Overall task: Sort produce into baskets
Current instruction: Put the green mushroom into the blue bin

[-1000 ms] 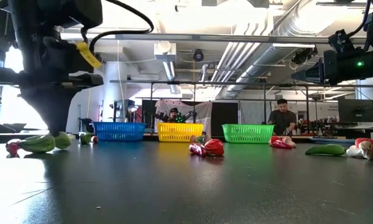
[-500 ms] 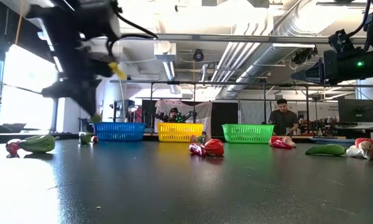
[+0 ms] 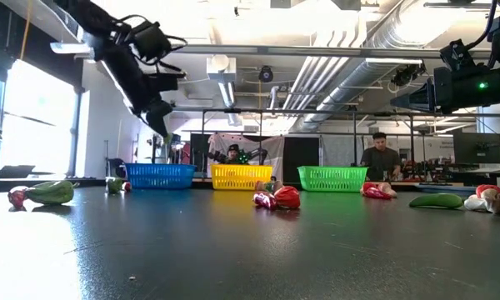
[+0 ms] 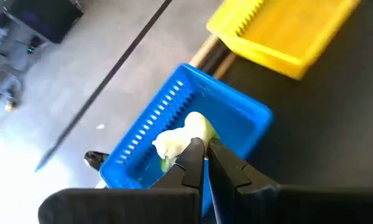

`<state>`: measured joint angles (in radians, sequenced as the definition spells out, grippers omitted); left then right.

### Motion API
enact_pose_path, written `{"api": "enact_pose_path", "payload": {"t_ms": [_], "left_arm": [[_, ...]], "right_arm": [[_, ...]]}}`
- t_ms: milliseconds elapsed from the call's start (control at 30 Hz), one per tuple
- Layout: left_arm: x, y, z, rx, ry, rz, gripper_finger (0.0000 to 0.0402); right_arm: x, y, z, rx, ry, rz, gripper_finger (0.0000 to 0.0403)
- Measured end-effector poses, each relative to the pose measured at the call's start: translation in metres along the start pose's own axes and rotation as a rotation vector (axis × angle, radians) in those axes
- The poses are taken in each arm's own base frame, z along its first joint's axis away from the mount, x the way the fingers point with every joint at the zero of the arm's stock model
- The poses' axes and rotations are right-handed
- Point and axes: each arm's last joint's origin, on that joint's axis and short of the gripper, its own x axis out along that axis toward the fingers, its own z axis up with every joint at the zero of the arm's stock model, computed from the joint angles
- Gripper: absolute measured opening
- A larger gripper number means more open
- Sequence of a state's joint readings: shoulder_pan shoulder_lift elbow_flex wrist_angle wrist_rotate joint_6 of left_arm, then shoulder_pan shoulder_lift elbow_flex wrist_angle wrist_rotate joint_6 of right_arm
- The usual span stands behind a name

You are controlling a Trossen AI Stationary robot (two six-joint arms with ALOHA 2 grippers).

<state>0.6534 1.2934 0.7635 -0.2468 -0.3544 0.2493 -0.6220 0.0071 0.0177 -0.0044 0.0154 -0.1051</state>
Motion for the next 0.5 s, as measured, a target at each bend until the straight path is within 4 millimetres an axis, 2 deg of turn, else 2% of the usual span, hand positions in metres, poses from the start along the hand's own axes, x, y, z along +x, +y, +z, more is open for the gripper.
{"api": "enact_pose_path", "payload": {"t_ms": [200,333,500], "left_arm": [[0.027,0.028,-0.009,-0.121,-0.005,-0.081,0.0000],[0.046,0.033,-0.016,-0.151,0.017,-0.140,0.0000],[0.056,0.035,-0.016,-0.181,0.025,-0.166,0.0003]], "right_arm": [[0.000,0.000,0.000,0.000,0.000,0.000,0.0000],[0.000,0.000,0.000,0.000,0.000,0.000,0.0000],[0.000,0.000,0.000,0.000,0.000,0.000,0.0000]]}}
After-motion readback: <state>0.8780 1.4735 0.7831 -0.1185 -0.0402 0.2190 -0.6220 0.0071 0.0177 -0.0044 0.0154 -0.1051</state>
